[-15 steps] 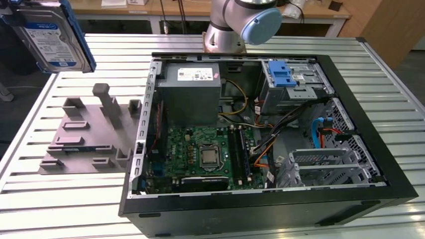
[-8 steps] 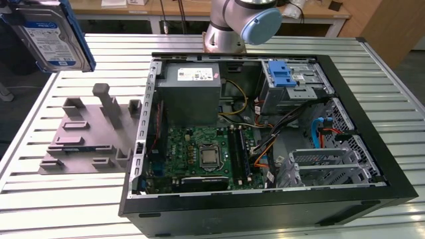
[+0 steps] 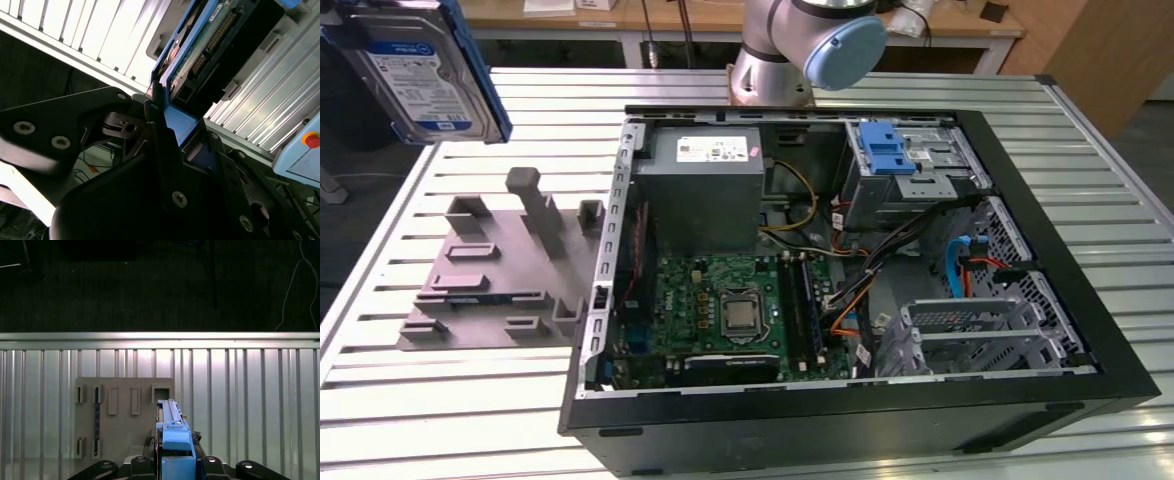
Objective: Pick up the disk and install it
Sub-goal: 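Pick up the disk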
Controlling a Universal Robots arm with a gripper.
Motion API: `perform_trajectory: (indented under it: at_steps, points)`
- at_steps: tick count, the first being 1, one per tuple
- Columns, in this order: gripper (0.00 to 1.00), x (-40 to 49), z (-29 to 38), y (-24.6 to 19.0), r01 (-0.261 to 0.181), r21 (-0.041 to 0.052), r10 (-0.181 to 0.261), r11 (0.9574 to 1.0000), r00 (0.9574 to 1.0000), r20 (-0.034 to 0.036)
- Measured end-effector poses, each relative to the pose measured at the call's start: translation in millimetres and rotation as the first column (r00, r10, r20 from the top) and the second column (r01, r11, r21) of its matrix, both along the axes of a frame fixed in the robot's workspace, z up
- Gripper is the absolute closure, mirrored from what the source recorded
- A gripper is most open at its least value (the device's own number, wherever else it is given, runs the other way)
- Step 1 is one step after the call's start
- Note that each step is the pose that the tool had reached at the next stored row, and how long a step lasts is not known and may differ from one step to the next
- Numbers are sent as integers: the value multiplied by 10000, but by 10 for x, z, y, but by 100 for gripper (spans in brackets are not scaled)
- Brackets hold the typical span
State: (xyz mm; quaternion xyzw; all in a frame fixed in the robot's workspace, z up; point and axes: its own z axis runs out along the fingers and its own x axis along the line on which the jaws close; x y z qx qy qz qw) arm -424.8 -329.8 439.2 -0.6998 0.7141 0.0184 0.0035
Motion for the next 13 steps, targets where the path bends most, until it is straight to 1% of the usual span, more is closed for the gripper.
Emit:
perform_trajectory:
  at_steps: [13]
  points:
    - [64,0,29,0,0,1,0,10000,10000,0]
